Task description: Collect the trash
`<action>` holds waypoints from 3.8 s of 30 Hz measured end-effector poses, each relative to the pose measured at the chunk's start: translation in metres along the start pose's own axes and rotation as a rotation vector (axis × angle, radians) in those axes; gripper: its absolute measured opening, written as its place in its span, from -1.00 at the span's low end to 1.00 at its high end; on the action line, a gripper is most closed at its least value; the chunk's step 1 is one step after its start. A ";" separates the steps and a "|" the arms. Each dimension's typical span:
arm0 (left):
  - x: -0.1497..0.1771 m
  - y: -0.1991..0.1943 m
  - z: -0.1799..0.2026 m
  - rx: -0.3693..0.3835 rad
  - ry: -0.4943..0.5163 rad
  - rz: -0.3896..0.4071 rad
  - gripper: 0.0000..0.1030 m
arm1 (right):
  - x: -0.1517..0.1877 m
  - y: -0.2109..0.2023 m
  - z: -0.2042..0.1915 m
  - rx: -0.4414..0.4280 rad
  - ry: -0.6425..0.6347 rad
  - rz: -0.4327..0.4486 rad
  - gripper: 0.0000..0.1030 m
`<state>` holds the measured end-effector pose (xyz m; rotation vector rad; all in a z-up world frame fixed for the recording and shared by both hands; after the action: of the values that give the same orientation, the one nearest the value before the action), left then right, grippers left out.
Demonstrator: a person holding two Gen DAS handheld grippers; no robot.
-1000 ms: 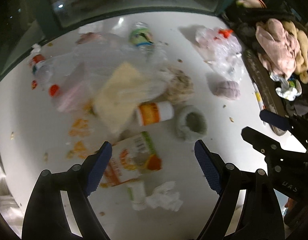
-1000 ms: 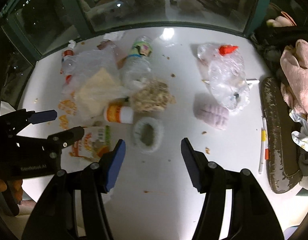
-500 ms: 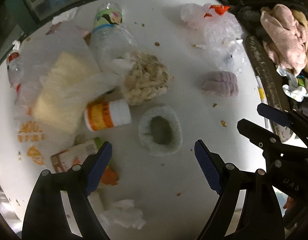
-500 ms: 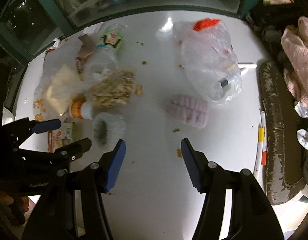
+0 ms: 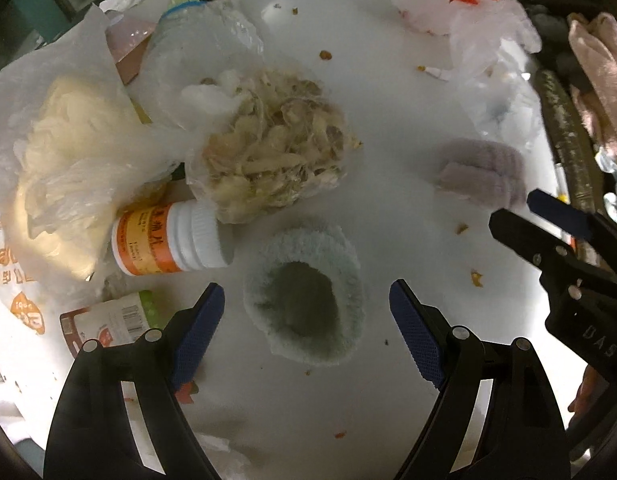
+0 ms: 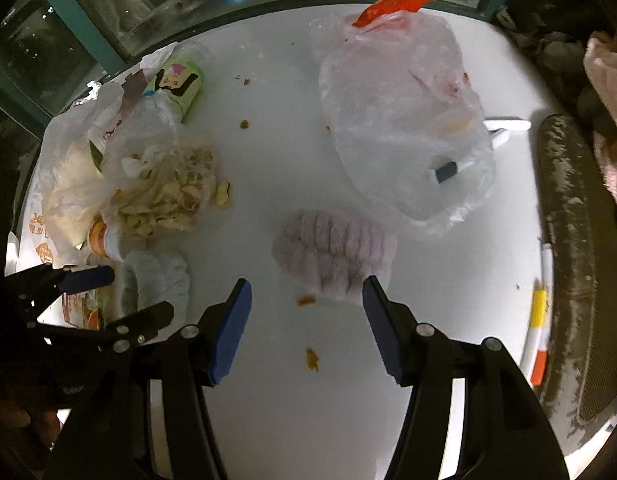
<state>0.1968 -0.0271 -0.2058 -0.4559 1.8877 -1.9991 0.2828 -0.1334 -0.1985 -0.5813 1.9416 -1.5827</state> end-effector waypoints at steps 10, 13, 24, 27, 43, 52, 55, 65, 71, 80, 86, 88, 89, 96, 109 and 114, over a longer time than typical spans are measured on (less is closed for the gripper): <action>-0.009 0.022 -0.003 -0.006 -0.012 -0.025 0.58 | -0.018 0.011 0.008 0.012 0.001 0.018 0.33; -0.014 0.029 -0.003 -0.007 -0.017 -0.032 0.58 | -0.023 0.012 0.011 0.022 0.003 0.031 0.33; -0.032 0.041 0.006 -0.017 -0.009 -0.001 0.58 | -0.035 0.024 0.021 0.111 -0.008 0.040 0.33; -0.039 0.041 0.009 -0.044 0.008 0.014 0.42 | -0.036 0.032 0.022 0.133 -0.019 0.020 0.33; -0.025 0.030 -0.001 0.053 0.009 0.080 -0.59 | -0.029 0.025 0.012 0.025 -0.089 0.045 -0.52; 0.005 0.000 0.011 0.047 0.105 0.051 -0.59 | 0.011 -0.001 -0.011 -0.057 -0.084 0.044 -0.53; 0.017 -0.015 0.021 0.030 0.136 0.062 -0.59 | 0.028 -0.013 -0.015 -0.069 -0.073 0.050 -0.53; 0.061 -0.061 0.028 0.000 0.272 0.087 -0.59 | 0.081 -0.060 -0.029 -0.059 -0.030 0.081 -0.53; 0.081 -0.075 0.035 0.017 0.348 0.115 -0.59 | 0.106 -0.078 -0.044 -0.047 0.031 0.097 -0.53; 0.115 -0.092 0.033 0.057 0.483 0.132 -0.59 | 0.143 -0.112 -0.063 0.032 0.164 0.168 -0.53; 0.141 -0.096 0.044 0.080 0.591 0.138 -0.59 | 0.174 -0.122 -0.073 0.071 0.242 0.181 -0.53; 0.149 -0.098 0.046 0.087 0.620 0.142 -0.59 | 0.182 -0.124 -0.077 0.083 0.260 0.186 -0.53; 0.152 -0.099 0.046 0.091 0.632 0.144 -0.59 | 0.187 -0.126 -0.080 0.090 0.271 0.192 -0.53; 0.176 -0.102 0.051 0.117 0.721 0.149 -0.59 | 0.219 -0.136 -0.088 0.134 0.358 0.221 -0.53; 0.233 -0.102 0.091 0.142 0.946 0.124 -0.58 | 0.292 -0.153 -0.089 0.191 0.555 0.256 -0.53; 0.251 -0.113 0.119 0.140 1.024 0.160 -0.58 | 0.316 -0.174 -0.073 0.226 0.605 0.288 -0.53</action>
<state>0.0251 -0.2432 -0.0874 0.9073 2.1250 -2.4382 -0.0048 -0.3206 -0.0660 0.2993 2.0852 -1.8863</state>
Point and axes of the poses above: each gripper's, at about its wrist camera, not at the fingertips, and y roughly the way its jaws point, z to its right, x to its underside, the point moved 8 cm from there along y, roughly the way its jaws point, and after that the axes turned 6 degrees about -z, right-handed, at the moved point
